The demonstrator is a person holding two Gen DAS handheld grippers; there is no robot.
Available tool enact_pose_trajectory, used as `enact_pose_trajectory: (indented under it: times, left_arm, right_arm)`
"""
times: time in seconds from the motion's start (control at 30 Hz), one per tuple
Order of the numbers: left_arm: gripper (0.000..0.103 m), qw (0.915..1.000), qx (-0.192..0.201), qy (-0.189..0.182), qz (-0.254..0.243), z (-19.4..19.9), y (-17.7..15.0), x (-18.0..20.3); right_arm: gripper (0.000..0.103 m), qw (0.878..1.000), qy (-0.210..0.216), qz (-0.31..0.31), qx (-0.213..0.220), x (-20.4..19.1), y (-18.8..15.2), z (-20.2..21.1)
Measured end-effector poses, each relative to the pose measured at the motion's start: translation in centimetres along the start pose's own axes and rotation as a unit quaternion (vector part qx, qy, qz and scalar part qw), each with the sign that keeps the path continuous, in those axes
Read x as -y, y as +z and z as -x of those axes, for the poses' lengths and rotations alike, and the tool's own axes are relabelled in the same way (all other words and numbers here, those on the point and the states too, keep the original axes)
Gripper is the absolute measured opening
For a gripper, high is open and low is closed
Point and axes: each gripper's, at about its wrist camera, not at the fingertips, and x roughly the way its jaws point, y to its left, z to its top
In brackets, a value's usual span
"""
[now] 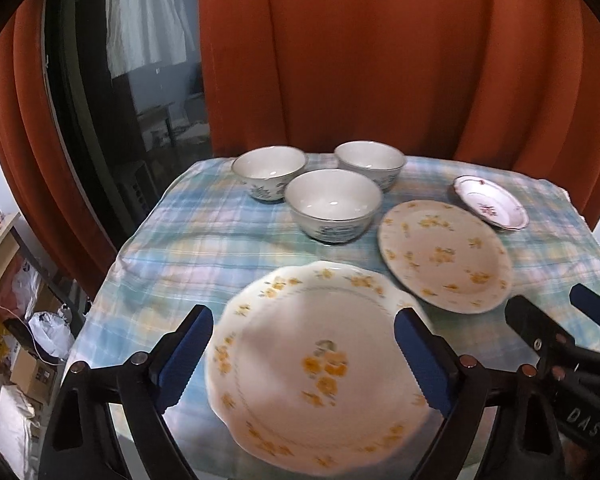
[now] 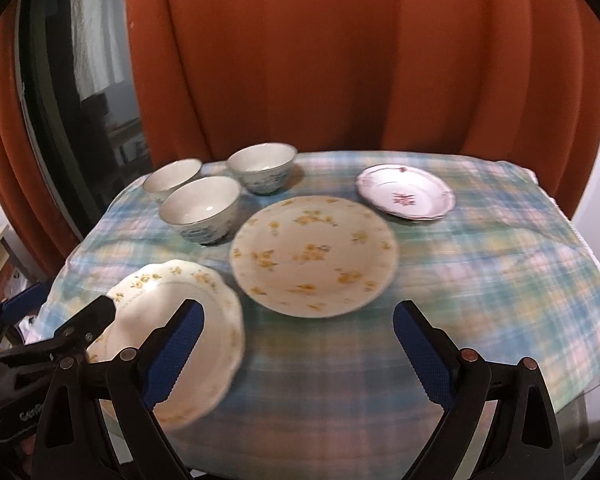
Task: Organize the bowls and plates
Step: 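Reach both grippers to the scalloped yellow-flower plate and clamp its rim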
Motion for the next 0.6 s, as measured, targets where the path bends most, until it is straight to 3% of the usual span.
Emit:
enact_pose_trajectory:
  times: [0.27,0.6]
  left_arm:
    - [0.087,0.9979,-0.063,-0.006,-0.016,-5.8,0.3,-3.2]
    - [0.08,0.9867,-0.159,-0.022,-0.023,-11.0,-1.9,-5.1]
  right_arm:
    - [0.093,0.998,0.005,-0.013,-0.061,-3.7,0.4,-5.8]
    - [0.089,0.988,-0.016,-0.024,-0.153,-6.5,-1.8,-11.4]
